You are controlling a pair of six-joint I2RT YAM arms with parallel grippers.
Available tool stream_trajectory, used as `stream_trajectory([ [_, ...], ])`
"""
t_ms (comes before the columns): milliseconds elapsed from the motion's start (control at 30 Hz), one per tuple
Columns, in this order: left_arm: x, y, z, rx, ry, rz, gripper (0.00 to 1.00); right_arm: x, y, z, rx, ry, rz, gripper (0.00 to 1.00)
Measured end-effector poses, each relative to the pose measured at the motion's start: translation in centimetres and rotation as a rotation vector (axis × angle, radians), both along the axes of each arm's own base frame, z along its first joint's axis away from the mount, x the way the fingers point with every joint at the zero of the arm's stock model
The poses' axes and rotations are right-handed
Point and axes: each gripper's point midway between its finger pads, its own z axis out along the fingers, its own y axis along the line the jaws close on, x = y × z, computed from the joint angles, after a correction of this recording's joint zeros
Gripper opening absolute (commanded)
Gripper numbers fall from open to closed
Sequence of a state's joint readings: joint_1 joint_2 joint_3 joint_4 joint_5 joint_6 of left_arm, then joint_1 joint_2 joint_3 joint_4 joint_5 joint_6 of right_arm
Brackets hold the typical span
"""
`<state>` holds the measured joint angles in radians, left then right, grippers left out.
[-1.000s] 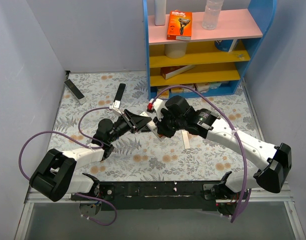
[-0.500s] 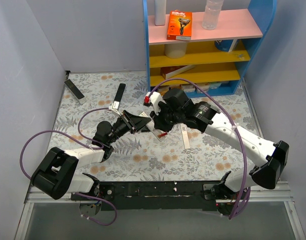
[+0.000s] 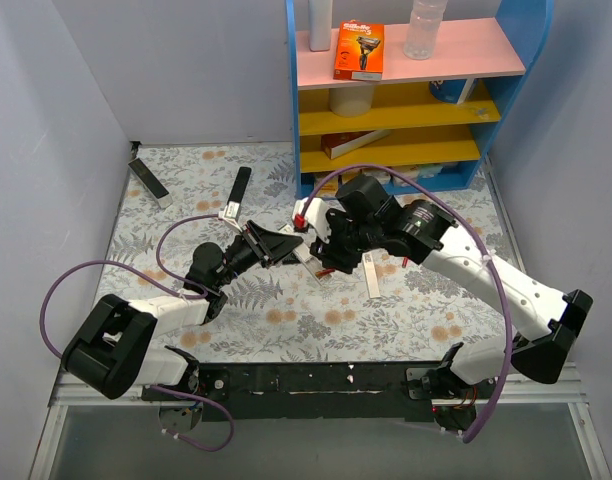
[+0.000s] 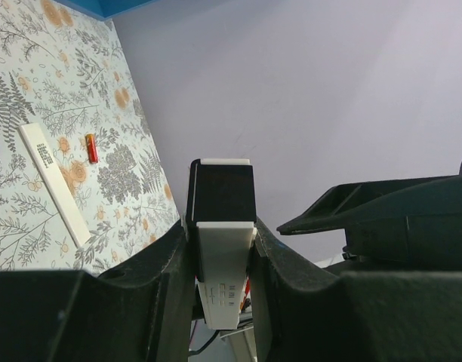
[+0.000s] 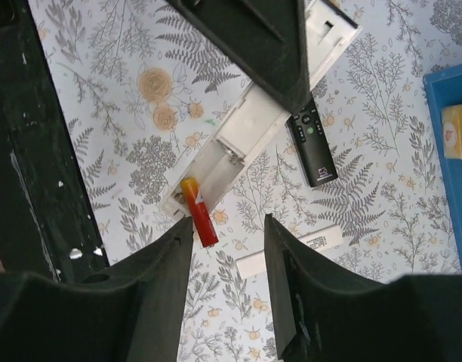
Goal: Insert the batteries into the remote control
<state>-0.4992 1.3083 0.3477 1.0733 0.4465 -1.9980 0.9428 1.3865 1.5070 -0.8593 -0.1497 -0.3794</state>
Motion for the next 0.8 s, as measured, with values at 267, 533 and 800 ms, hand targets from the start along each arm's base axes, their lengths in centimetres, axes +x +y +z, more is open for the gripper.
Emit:
stream_trajectory([
  [267,-0.2,-0.1,-0.1,0.003,0.0,-0.015,0.0,-2.4,-1.4,-0.6,-0.019,0.012,0.141,0.52],
  [533,-0.5,-0.2,-0.1,0.006,0.0,-0.031,0.0,-2.6,-2.2,-2.8,-0.042,0.052,0.177,0.5],
  [800,-0.6,-0.3,-0.1,0.007,-0.001,-0.036,0.0,-2.6,-2.1,-3.2,-0.022,0.063,0.193,0.45],
])
